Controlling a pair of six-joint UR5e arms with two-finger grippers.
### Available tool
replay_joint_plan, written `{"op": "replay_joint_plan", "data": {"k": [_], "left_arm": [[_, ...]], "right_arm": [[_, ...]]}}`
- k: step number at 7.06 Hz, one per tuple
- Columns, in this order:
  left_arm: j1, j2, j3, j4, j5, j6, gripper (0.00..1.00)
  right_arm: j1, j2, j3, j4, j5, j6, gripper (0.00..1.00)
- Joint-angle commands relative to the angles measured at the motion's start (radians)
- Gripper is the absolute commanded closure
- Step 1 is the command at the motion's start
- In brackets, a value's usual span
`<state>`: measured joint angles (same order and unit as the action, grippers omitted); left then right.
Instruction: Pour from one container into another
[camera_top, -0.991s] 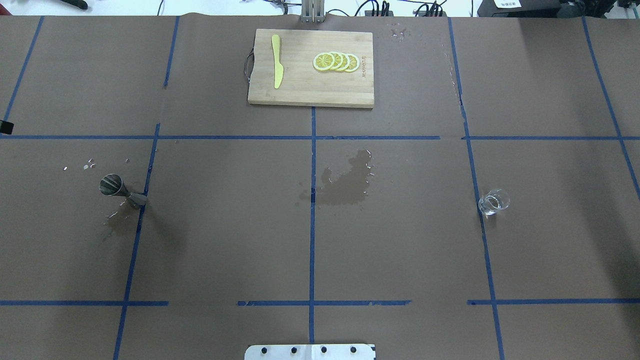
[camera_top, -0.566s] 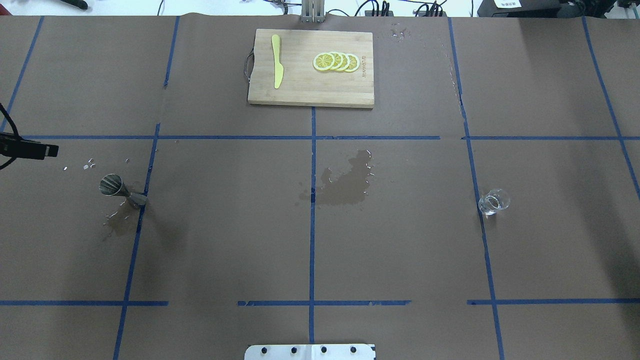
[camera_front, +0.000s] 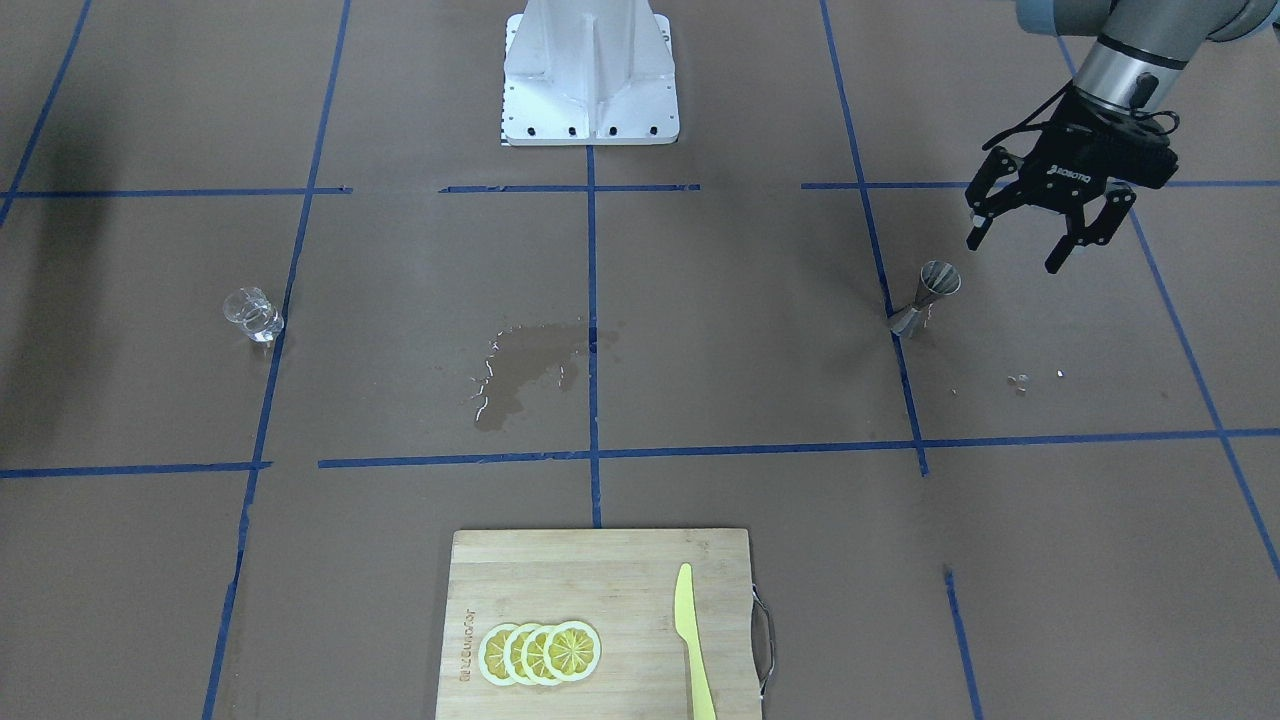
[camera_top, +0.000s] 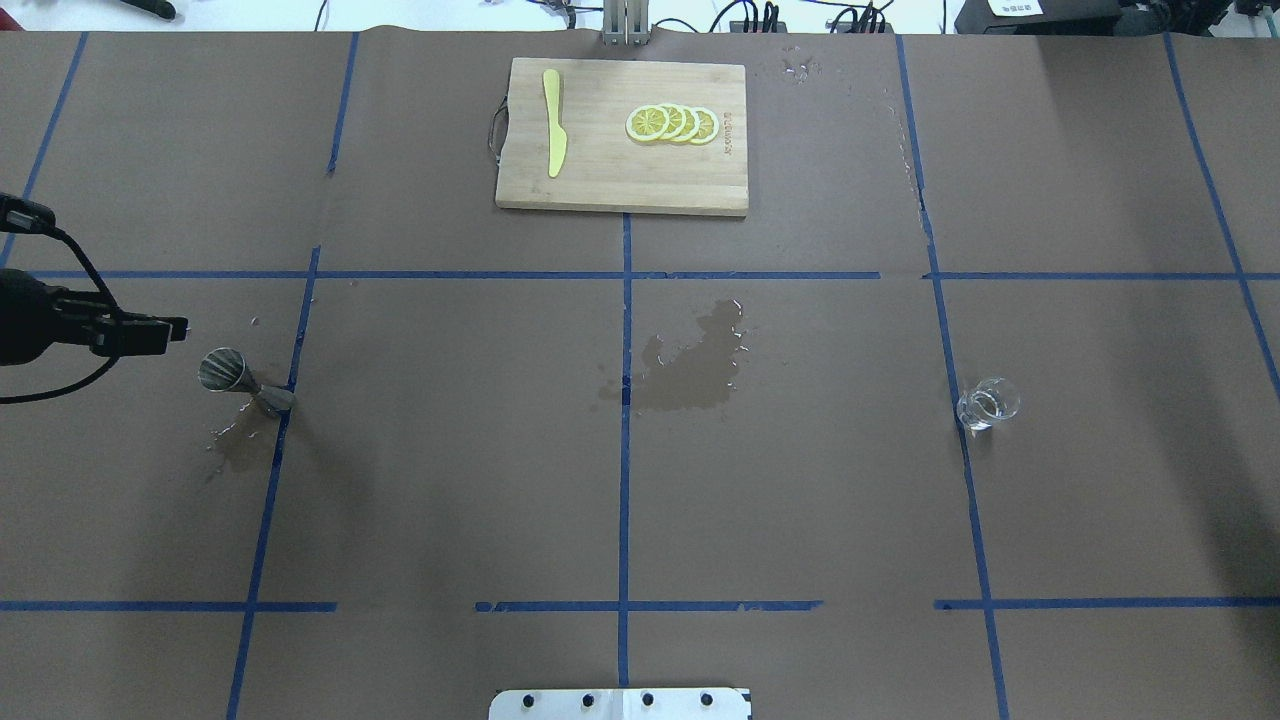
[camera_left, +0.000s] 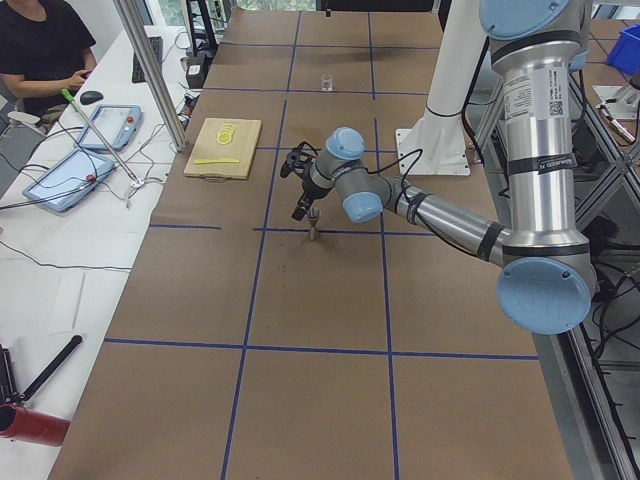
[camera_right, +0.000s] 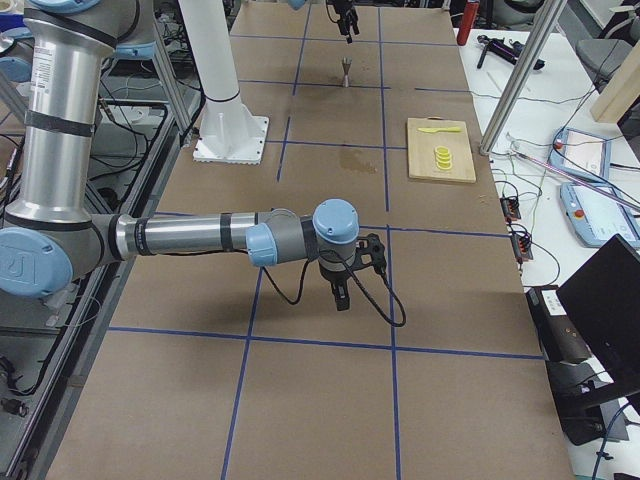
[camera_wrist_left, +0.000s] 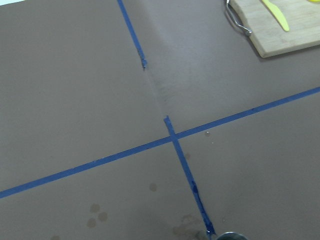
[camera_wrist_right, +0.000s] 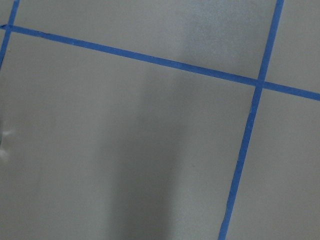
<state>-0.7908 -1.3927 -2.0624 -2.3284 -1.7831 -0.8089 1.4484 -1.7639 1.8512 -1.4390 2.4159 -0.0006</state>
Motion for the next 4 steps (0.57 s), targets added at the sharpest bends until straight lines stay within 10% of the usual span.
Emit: {"op": "replay_joint_plan", "data": {"k": [1, 4], "left_arm": [[0.169, 0.101, 0.001, -0.229, 0.271, -0.134, 0.01], [0.445, 0.106, 0.040, -0.244, 0.786, -0.223, 0.01]], "right_arm": [[0.000, 0.009, 0.006, 0.000, 0.000, -0.001, 0.00], [0.000, 0.024, 0.008, 0.000, -0.006, -0.002, 0.00]]}}
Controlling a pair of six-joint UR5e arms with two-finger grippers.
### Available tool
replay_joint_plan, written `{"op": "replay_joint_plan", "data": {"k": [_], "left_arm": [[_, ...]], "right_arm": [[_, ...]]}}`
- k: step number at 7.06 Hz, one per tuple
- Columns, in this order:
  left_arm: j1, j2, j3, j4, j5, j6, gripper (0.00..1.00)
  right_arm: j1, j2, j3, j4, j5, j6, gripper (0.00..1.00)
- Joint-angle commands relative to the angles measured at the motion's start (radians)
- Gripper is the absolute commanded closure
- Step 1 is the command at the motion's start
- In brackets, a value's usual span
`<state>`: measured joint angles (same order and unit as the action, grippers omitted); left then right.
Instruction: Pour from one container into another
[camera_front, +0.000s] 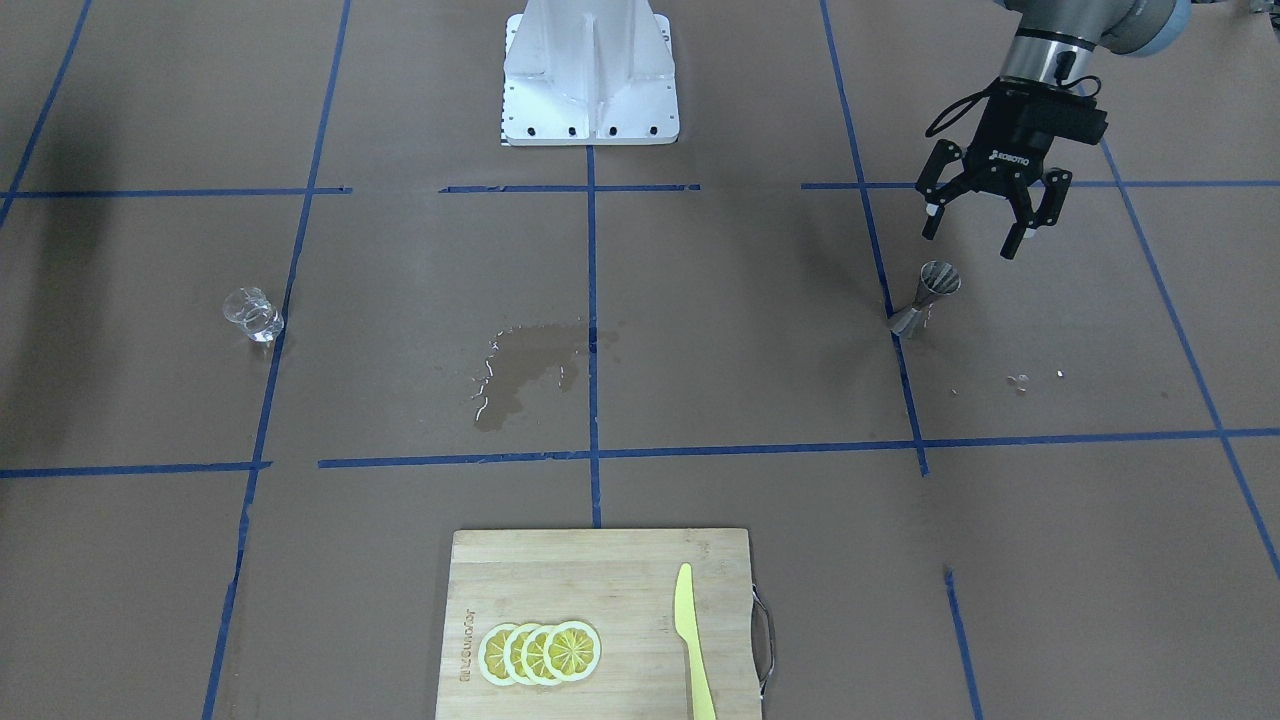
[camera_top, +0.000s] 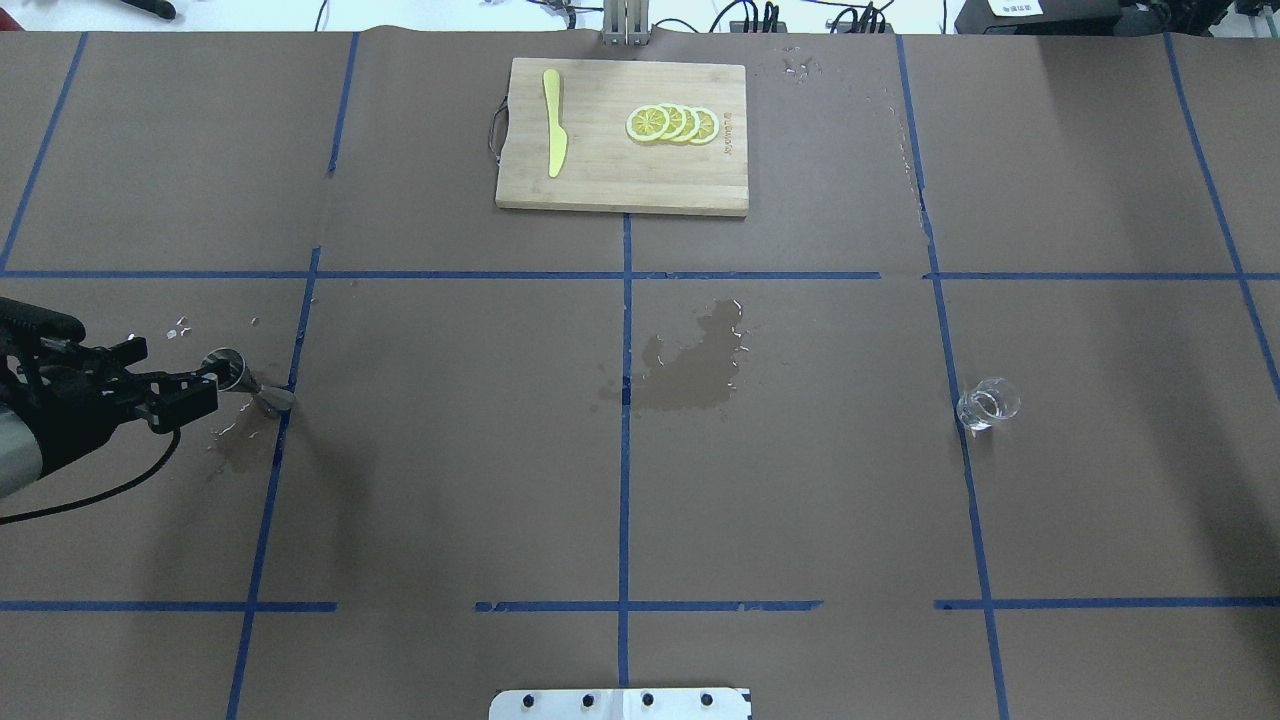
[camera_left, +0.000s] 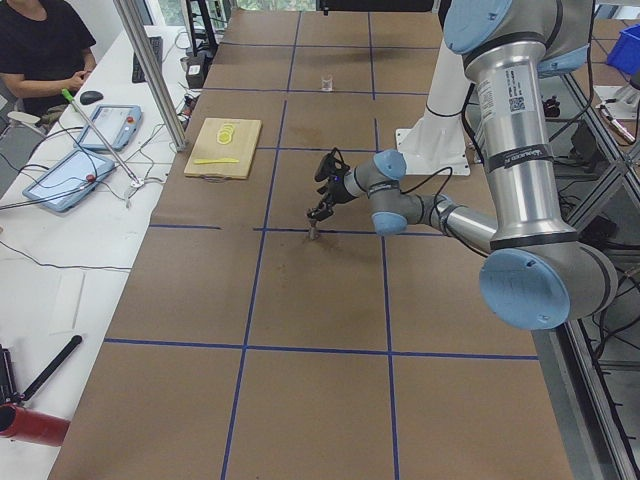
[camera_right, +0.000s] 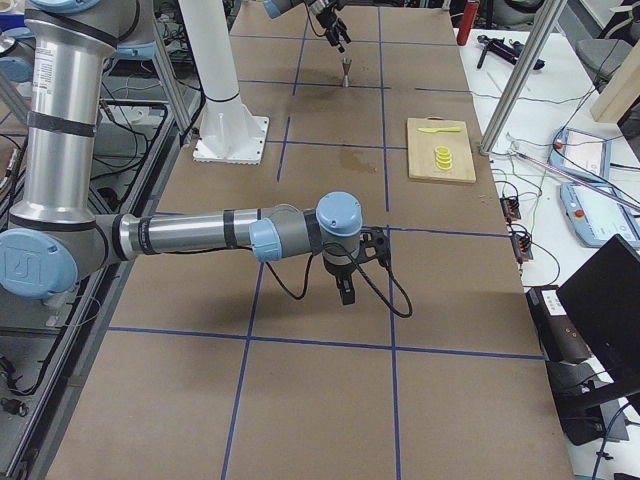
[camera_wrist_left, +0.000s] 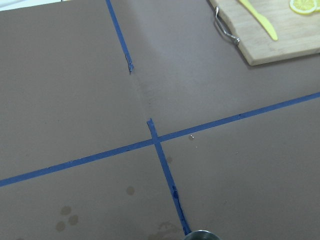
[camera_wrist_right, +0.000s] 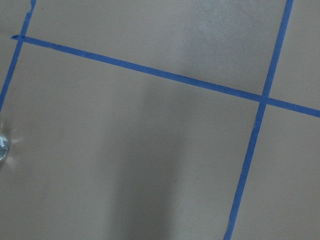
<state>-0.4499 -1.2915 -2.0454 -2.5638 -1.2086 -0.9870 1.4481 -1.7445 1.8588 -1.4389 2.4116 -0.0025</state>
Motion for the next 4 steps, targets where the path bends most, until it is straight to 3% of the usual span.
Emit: {"op": "replay_joint_plan", "data": {"k": [1, 4], "left_arm": [[0.128, 0.012, 0.028, -0.009, 0.286, -0.061, 0.01], [0.227, 0.004, 0.085, -0.019, 0.449, -0.193, 0.01]], "right_arm": [[0.000, 0.005, 0.002, 0.000, -0.002, -0.002, 0.00], [0.000, 0.005, 0.002, 0.000, -0.002, -0.005, 0.00]]}}
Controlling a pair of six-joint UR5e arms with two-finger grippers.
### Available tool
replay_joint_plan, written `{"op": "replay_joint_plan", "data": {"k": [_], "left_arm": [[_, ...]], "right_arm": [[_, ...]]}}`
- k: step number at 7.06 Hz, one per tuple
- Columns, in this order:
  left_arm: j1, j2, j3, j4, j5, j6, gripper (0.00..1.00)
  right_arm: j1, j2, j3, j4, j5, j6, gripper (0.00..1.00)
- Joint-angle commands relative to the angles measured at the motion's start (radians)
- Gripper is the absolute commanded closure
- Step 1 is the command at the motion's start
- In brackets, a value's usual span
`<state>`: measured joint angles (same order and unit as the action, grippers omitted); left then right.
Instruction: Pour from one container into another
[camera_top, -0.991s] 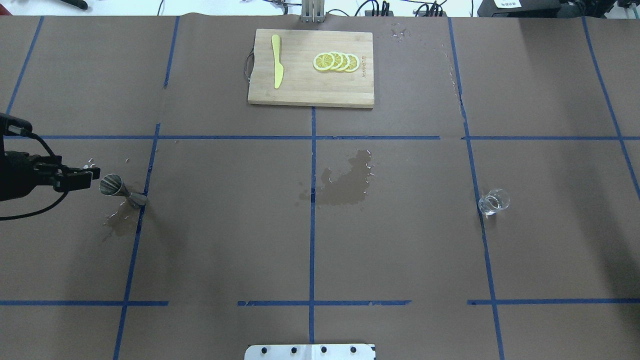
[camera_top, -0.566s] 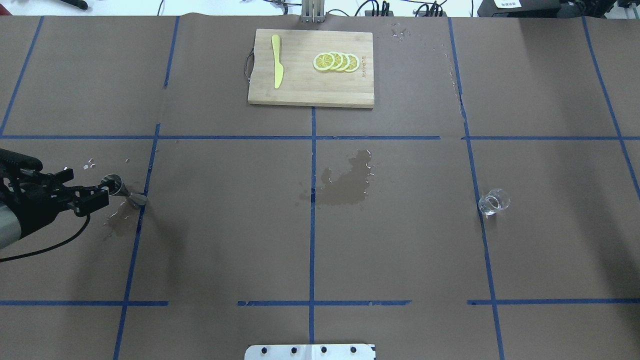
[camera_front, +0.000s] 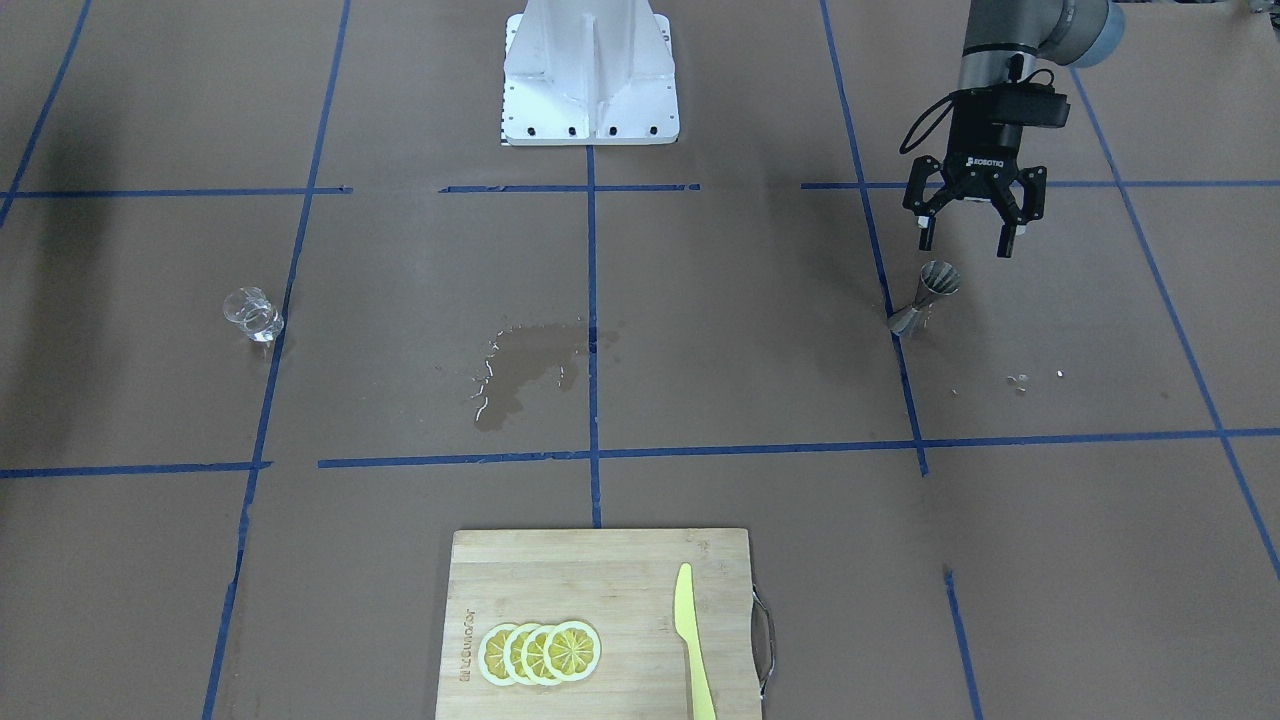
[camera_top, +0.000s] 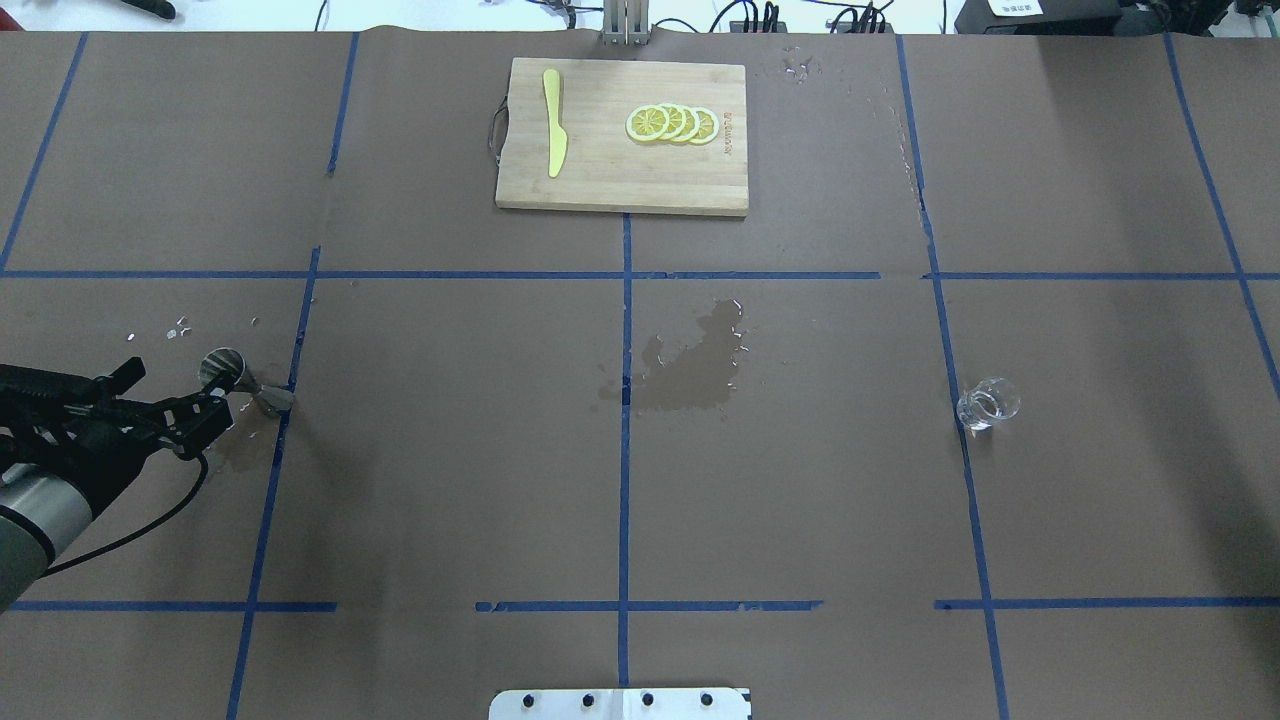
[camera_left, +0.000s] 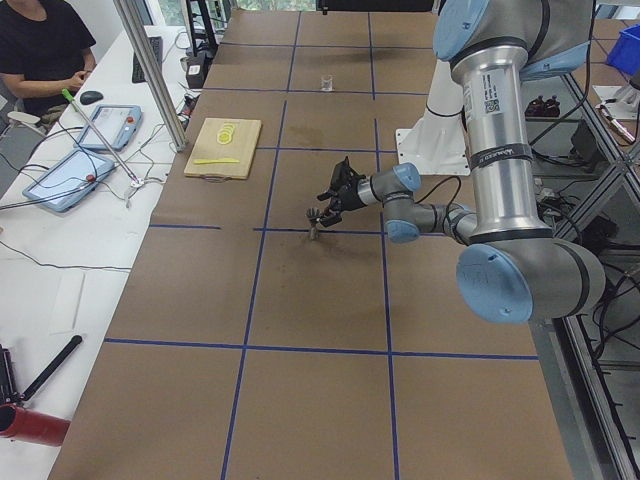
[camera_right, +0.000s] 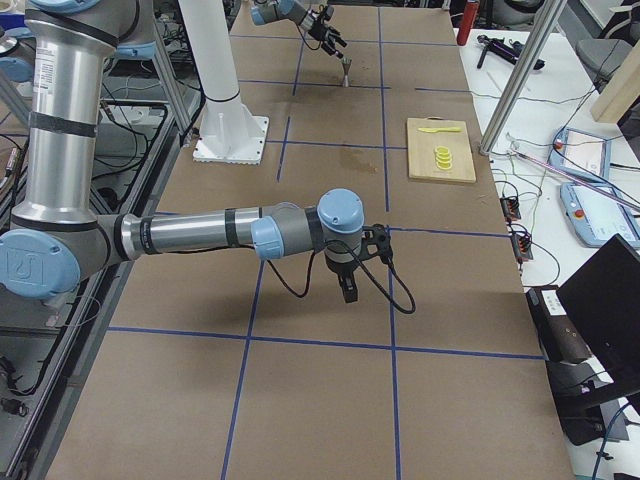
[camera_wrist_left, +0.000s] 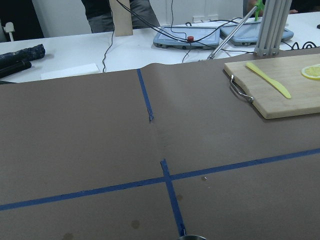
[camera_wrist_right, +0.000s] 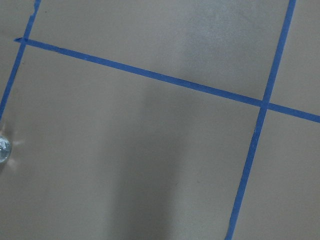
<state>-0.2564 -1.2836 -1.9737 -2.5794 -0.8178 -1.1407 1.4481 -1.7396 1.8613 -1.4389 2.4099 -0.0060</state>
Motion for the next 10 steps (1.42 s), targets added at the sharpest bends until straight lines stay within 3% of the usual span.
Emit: {"op": "replay_joint_plan", "data": {"k": [1, 4, 5, 10], "left_arm": [[0.040, -0.014, 0.032, -0.007, 0.060, -0.045, 0.01], [0.045, -0.086, 0.114, -0.011, 0.152, -0.091, 0.01], [0.045, -0.142, 0.157, -0.011, 0.167, -0.091, 0.01], [0.045, -0.213, 0.288, -0.015, 0.207, -0.096, 0.01]], "right_arm": [[0.000, 0.002, 0.001, 0.002, 0.000, -0.005, 0.00], [0.000, 0.002, 0.007, 0.000, 0.000, -0.008, 0.00], [0.000, 0.002, 0.007, 0.000, 0.000, -0.006, 0.00], [0.002, 0.009, 0.015, 0.000, 0.000, 0.000, 0.00]]}}
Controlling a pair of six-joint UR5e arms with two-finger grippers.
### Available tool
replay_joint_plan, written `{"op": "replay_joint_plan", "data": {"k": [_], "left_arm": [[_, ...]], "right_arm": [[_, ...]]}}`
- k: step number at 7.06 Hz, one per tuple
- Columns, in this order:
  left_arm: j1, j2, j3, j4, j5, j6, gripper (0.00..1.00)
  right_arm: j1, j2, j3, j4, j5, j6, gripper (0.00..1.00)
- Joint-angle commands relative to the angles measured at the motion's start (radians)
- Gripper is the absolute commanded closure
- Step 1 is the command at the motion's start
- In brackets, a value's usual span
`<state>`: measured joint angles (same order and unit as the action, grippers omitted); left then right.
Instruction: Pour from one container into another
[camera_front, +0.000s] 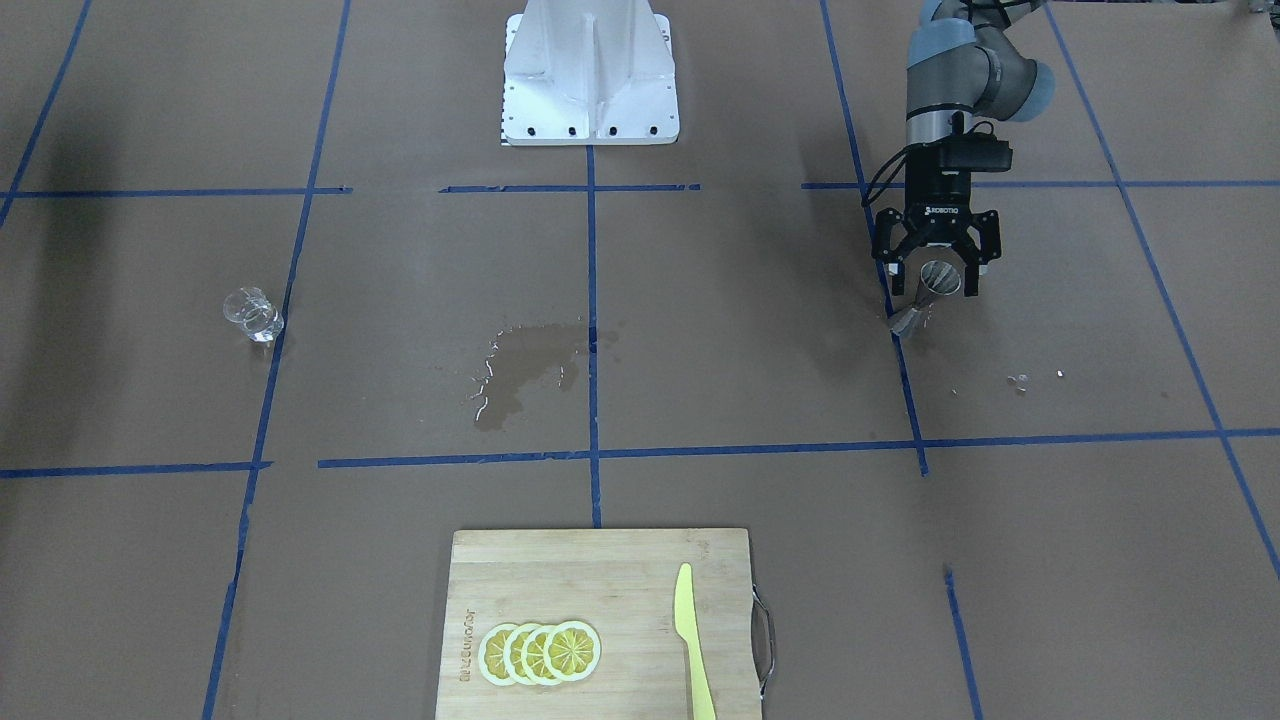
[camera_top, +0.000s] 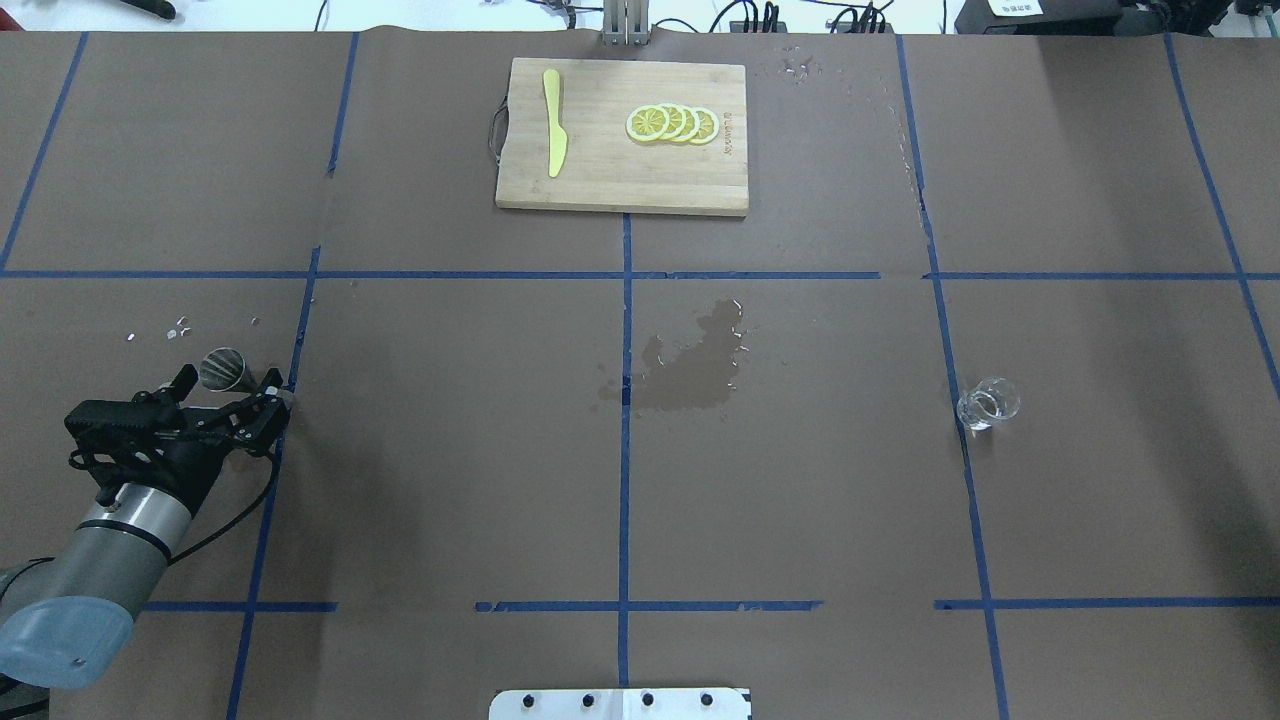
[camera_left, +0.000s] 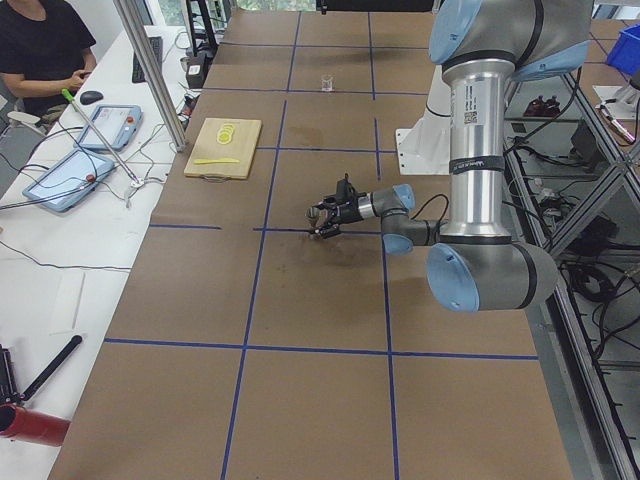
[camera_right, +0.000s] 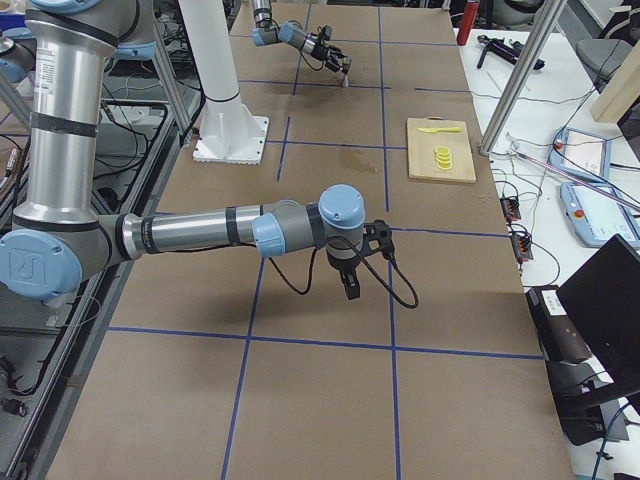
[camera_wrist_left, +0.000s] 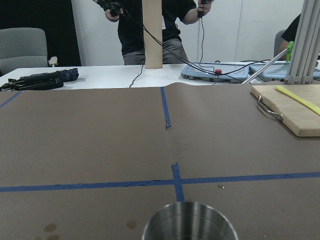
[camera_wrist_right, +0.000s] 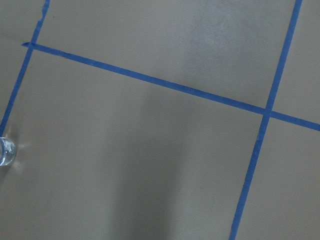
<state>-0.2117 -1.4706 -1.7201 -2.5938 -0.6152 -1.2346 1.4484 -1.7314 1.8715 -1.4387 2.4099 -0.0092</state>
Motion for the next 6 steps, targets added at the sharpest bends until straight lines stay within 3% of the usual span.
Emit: {"op": "replay_joint_plan", "data": {"k": [1, 4, 6], "left_arm": [[0.000, -0.030, 0.039, 0.000, 0.005, -0.003, 0.01], [0.000, -0.033, 0.077, -0.045, 0.011, -0.005, 0.04], [0.000, -0.034, 0.082, -0.046, 0.011, -0.005, 0.15]], "right_arm": [[0.001, 0.001, 0.008, 0.000, 0.000, 0.002, 0.00], [0.003, 0.000, 0.014, 0.000, 0.000, 0.005, 0.00], [0.001, 0.001, 0.012, 0.000, 0.000, 0.005, 0.00]]}}
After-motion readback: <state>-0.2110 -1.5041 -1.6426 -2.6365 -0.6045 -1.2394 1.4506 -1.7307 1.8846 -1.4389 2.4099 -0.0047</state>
